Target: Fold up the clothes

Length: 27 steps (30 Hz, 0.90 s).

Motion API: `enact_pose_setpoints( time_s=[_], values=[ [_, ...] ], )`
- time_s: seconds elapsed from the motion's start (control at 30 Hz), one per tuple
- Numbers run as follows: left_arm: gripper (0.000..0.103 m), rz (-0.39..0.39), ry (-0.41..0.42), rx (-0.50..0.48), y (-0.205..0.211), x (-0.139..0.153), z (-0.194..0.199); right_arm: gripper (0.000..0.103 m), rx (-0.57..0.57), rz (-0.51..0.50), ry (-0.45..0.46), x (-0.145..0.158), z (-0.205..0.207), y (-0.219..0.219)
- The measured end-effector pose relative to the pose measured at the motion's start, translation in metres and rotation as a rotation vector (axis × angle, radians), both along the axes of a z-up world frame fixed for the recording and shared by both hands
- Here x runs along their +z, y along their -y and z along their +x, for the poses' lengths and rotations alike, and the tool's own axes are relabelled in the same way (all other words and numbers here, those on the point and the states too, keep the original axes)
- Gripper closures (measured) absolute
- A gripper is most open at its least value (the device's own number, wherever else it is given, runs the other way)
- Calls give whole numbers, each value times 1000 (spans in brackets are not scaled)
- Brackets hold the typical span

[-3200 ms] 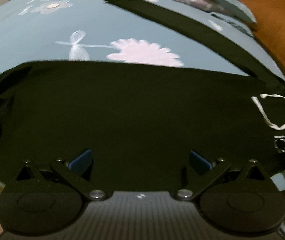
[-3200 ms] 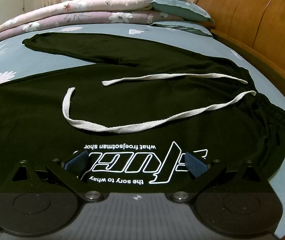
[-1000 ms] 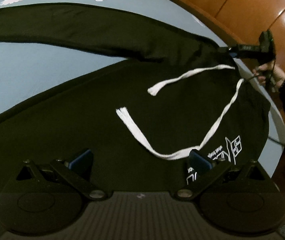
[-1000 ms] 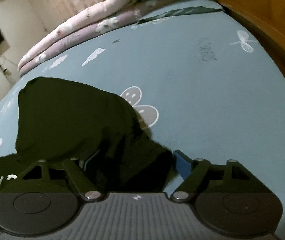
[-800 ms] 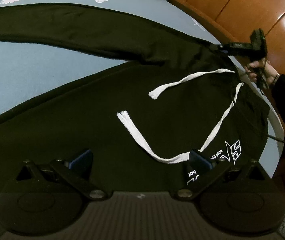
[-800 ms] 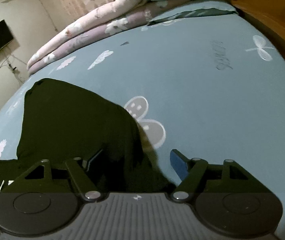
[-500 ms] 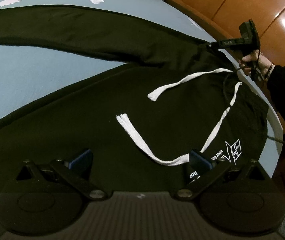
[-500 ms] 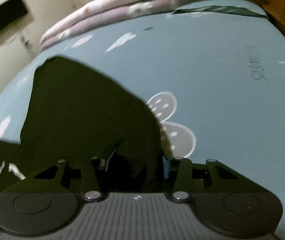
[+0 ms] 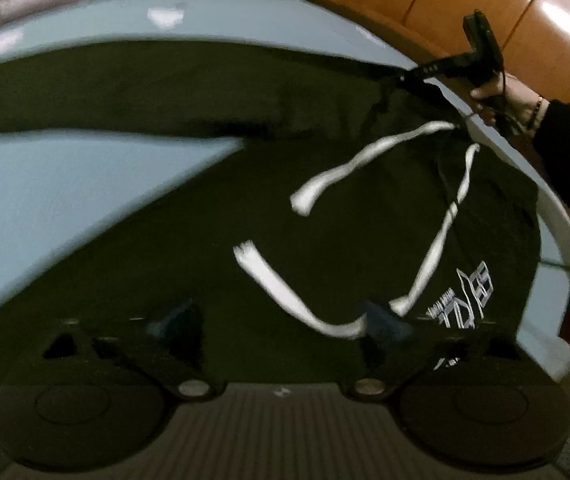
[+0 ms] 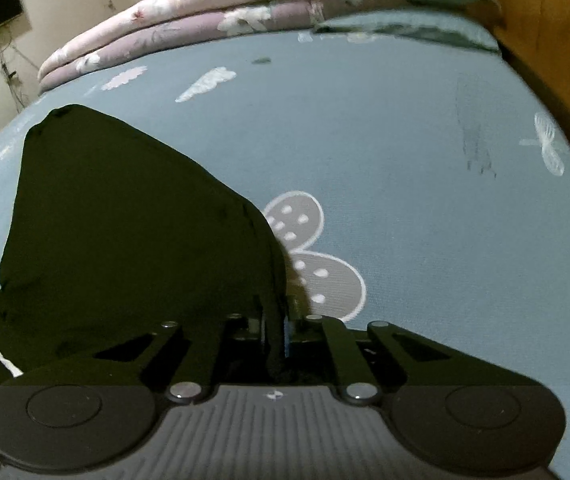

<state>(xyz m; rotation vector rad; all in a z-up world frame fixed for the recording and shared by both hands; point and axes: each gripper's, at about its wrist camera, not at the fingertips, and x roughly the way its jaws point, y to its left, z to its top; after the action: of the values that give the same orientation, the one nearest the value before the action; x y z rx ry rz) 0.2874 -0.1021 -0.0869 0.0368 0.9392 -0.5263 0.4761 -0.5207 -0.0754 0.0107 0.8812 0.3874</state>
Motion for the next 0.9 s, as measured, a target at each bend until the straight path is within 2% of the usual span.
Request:
enact_pose_setpoints(
  time_s=[0.1,0.23,0.4,0.5,0.67,0.77,0.87,0.9],
  values=[
    [27,35,103,-30,3,20,18,95,14,-18,47,17,-16,-8],
    [28,165,255,-135,27,39,50,95,64,-40,99,40,-36,-25],
    [28,263,373,-238,67,42,97,95,125,-73,155,63,-64,-49],
    [25,319,454,-286,91,35,123,95,157,-94,174,70,-78,-66],
    [25,502,617,-403,130,12,152,95,216,-140,189,74,-103,-92],
    [24,586,688,-475,143,0,163,95,248,-155,189,73,-116,-105],
    [24,744,749,-555,154,-19,169,95,278,-160,185,73,-129,-113],
    [24,770,751,-580,156,-23,170,95,287,-163,183,73,-133,-116]
  ],
)
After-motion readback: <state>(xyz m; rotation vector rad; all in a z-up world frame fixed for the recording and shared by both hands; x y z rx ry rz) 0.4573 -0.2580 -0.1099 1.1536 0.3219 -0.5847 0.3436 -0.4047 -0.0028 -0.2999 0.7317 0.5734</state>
